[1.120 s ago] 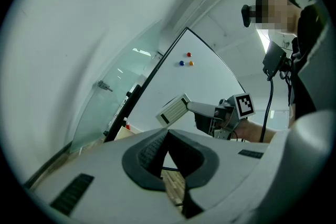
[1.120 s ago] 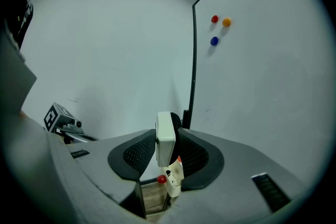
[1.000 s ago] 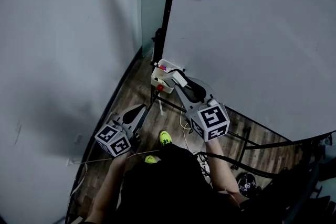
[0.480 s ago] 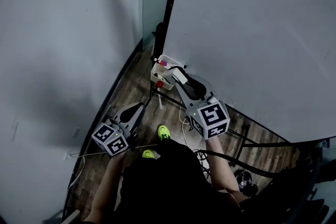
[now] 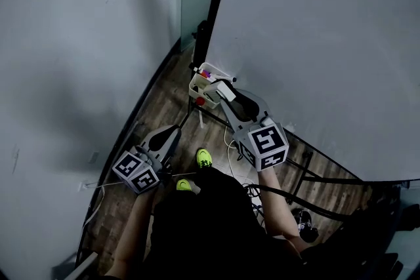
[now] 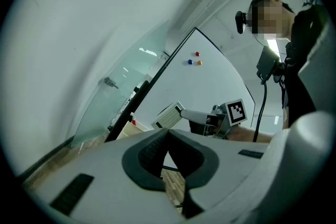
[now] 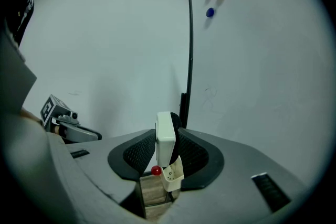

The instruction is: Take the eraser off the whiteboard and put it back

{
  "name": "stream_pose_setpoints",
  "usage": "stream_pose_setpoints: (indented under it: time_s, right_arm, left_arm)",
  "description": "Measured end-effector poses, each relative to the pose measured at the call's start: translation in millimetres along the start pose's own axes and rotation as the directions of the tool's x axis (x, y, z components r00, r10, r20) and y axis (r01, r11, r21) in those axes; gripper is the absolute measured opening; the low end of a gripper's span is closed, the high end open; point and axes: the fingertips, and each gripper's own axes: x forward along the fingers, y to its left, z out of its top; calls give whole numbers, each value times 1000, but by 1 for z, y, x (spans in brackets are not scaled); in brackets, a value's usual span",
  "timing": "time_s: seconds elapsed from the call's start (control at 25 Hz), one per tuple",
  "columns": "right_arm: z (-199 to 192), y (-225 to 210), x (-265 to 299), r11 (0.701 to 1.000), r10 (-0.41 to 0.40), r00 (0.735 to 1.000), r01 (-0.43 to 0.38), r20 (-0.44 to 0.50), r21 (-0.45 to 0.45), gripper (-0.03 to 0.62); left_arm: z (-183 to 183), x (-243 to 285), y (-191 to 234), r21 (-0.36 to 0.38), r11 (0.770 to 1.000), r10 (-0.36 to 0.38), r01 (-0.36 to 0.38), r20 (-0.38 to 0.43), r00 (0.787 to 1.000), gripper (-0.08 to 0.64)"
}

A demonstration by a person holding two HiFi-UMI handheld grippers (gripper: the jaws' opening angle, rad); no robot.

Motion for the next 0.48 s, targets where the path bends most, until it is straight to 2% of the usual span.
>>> stream_pose_setpoints:
  time_s: [0.48]
  right_arm:
    - [-22, -9, 23, 999, 49, 998, -49, -44, 15, 135]
  left_arm:
    - [-12, 5, 8, -28, 999, 28, -29, -17, 999, 11]
